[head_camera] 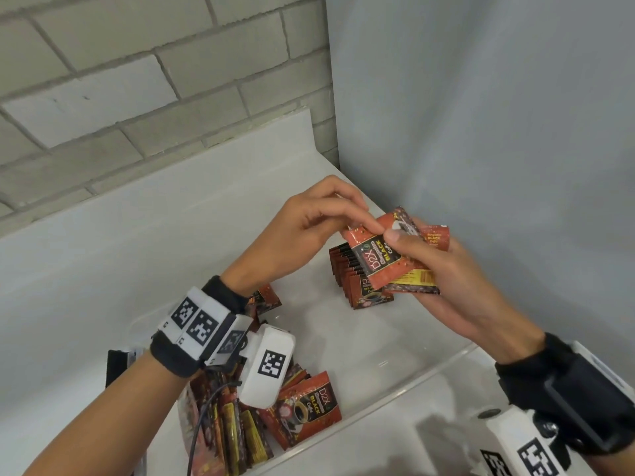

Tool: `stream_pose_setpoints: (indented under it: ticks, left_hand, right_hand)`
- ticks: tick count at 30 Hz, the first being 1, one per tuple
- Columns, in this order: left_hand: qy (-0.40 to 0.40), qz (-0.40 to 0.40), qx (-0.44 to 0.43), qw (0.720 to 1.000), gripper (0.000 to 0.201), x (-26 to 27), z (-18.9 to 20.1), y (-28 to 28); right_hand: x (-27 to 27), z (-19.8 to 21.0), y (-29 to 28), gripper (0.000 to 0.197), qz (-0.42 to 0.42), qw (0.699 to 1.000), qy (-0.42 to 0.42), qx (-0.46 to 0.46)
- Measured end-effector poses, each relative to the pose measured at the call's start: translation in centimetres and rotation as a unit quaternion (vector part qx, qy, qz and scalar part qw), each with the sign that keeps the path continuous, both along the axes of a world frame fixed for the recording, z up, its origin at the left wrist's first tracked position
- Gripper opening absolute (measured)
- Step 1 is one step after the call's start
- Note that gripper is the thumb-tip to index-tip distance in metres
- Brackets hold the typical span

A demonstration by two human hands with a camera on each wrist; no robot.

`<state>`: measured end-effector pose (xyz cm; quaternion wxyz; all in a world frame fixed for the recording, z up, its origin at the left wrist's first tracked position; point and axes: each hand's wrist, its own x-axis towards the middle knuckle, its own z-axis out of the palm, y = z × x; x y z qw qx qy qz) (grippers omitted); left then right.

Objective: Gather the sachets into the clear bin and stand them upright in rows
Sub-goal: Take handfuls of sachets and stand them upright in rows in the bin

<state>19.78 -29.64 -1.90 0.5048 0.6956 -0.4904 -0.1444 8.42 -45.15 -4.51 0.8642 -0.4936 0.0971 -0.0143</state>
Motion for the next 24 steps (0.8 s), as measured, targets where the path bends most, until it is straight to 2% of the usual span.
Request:
stream_pose_setpoints:
  ticks: [2,6,8,10,14,16,19,22,24]
  left_hand:
    - [0.03,0.02,0.003,0.999,0.032,-0.1,0.1,-0.1]
    - [0.11,0.037,-0.003,0.993,0.022,-0.7,0.3,-0.2]
    - [0.128,0.014,0.011,0.992,0.037,-0.8,0.2,-0.1]
    - [0.12,0.003,0.027,0.992,0.039,-0.9,0.1,-0.1]
    - [0.091,0.008,0.032,0.995,0.022,-0.7,-0.2,-0.1]
    - [0.064,-0.002,0.061,0.996,0.02,-0.4,-0.3,0.2]
    - [-0.037,-0.057,0.145,0.987,0.02,0.2,-1.0,0.4]
    - [-0.151,-0.093,0.189,0.966,0.021,0.5,-2.6,-0.2]
    - [-0.196,-0.094,0.202,0.955,0.023,0.4,-3.6,-0.6]
  right_hand:
    - [0.0,0.0,0.0,0.027,-0.01,1.0,-0.006,0.0]
    - [0.1,-0.1,-0.1,0.029,-0.035,0.999,-0.021,0.008]
    - [0.1,-0.1,-0.1,0.03,-0.04,0.999,-0.025,0.009]
    - [0.2,-0.2,0.0,0.03,-0.045,0.999,-0.025,0.01]
    - [0.2,-0.1,0.1,0.026,-0.095,0.995,-0.039,0.006]
    - [0.2,0.0,0.1,0.026,-0.143,0.989,-0.047,0.007]
    - [0.2,-0.1,-0.1,0.021,-0.196,0.979,-0.049,0.005]
    - [0.2,-0.1,0.0,0.023,-0.2,0.979,-0.047,-0.002]
    - [0.2,-0.1,0.1,0.023,-0.198,0.979,-0.046,-0.003]
